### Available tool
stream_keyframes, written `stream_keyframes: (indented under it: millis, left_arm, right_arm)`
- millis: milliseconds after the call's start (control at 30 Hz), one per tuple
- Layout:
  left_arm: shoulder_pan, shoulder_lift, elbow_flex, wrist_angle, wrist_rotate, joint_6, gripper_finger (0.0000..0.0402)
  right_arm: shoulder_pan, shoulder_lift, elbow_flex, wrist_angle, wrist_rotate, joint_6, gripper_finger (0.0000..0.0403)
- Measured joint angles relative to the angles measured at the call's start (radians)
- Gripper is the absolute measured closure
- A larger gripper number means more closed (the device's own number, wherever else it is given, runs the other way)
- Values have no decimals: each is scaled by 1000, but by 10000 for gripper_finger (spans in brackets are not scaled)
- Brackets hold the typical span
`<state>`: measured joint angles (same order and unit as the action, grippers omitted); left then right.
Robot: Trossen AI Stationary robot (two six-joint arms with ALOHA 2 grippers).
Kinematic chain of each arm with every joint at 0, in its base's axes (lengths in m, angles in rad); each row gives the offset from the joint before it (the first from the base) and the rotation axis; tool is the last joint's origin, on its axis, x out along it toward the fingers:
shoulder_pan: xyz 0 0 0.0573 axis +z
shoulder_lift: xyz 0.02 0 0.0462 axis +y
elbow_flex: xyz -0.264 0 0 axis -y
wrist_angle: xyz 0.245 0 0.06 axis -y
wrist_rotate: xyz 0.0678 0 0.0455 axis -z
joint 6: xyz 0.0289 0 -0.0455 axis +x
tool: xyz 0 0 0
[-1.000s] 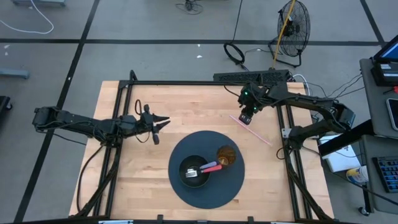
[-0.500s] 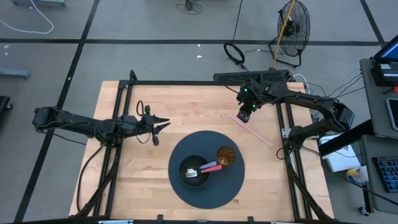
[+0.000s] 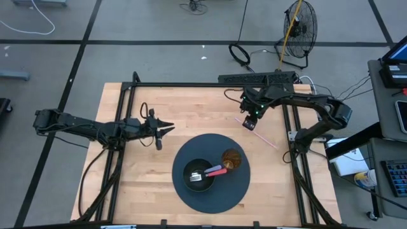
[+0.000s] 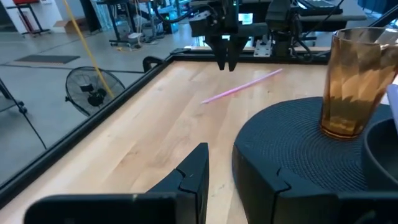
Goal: Pick & Place Utensil
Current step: Put the pink straw into the brown cup
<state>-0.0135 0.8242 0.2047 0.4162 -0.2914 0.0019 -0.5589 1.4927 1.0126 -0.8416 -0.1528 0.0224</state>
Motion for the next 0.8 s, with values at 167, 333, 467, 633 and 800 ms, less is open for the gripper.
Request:
stream_keyframes:
  millis: [167,333,467,633,800]
  left_arm:
    - [0,0,0,0,3,-2,325]
    - [0,0,0,-2,3,0,325]
    - [0,0,0,-2,3,0,325]
    - [0,0,0,-2,3,-5,325]
    - [0,0,0,-2,3,-10,325]
  right_arm:
    - [42,17,-7,41,49,-19,273]
    - [63,16,-15,95,99,-31,273]
    - [54,41,-15,170,96,-29,273]
    - [46,79,-15,173,73,-33,273]
    - [42,117,-16,161,73,-31,273]
